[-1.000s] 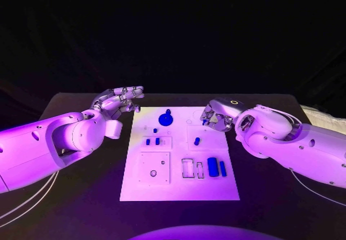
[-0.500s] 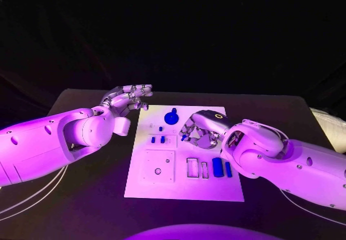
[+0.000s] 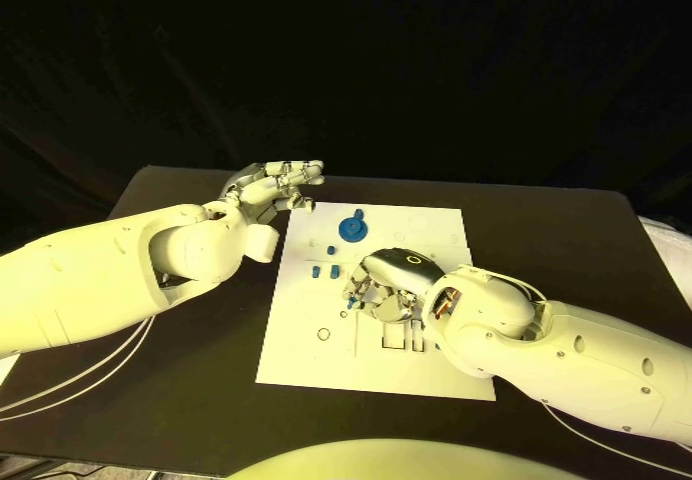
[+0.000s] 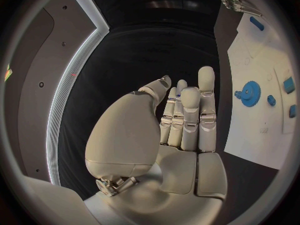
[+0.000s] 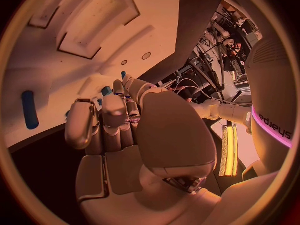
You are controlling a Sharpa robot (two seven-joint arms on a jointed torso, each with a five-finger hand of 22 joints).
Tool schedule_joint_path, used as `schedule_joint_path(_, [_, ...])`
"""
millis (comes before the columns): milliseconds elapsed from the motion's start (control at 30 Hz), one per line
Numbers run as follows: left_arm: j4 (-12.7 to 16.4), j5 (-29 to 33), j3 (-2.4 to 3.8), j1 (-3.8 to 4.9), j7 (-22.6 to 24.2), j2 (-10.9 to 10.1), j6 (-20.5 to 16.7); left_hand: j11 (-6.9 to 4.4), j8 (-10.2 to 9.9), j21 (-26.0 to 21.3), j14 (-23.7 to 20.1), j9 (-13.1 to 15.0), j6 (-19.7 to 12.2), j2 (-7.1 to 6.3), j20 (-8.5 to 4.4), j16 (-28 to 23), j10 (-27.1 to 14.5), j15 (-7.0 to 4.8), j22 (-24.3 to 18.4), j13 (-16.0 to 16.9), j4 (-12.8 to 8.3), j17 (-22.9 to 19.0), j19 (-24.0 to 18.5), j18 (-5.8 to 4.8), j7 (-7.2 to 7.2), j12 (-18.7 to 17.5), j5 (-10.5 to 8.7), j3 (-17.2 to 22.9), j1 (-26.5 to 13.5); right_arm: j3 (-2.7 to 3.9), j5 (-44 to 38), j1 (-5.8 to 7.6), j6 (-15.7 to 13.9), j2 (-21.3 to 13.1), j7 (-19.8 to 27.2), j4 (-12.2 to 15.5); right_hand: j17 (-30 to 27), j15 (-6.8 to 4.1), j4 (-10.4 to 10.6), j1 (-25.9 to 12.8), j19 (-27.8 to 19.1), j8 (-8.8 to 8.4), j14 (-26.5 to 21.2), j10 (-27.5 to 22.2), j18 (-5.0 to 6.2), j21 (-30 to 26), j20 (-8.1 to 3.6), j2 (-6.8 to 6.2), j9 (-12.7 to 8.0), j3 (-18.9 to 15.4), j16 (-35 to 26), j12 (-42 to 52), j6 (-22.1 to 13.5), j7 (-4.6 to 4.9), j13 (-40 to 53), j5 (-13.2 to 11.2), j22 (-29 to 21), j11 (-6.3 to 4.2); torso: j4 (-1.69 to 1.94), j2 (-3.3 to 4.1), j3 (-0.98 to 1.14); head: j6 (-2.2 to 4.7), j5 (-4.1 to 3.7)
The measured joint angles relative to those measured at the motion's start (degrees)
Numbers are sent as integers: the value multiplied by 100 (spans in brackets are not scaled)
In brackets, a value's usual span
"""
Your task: Assemble the parts on the task board
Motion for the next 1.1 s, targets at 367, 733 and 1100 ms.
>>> schedule_joint_path(367, [-1,-4,0,0,-1,21,2,0,0,0,-1,0,0,0,0,0,0,1,0,-1,0,0,0,0,0,0,0,0,0,-80,-236,-18,96,216,-65,-218,0,16,-5,-31,0,-21,16,-21,0,0,0,30,-10,4,0,-1,-10,8,-1,-3,-1,21,3,-1,4,-62,46])
schedule_joint_path(733, [-3,-33,1,0,-10,20,3,0,0,0,-6,0,0,0,0,0,0,6,-1,-1,0,1,0,0,0,0,0,0,0,-113,-370,-20,157,291,-85,-285,1,16,-5,-46,0,-37,16,-21,1,0,0,16,-5,4,0,-11,-14,7,-2,-3,-2,21,-1,-5,10,-85,64])
schedule_joint_path(1100, [-3,-51,1,0,-23,17,6,21,0,0,-7,0,0,22,0,0,-20,7,-9,5,0,-6,0,0,-1,0,0,0,22,-126,-425,-4,237,326,-103,-293,-90,71,-36,-201,-64,-48,6,-113,0,-17,64,-62,-18,1,-13,-10,-136,81,3,86,-85,105,-2,-4,6,-111,74])
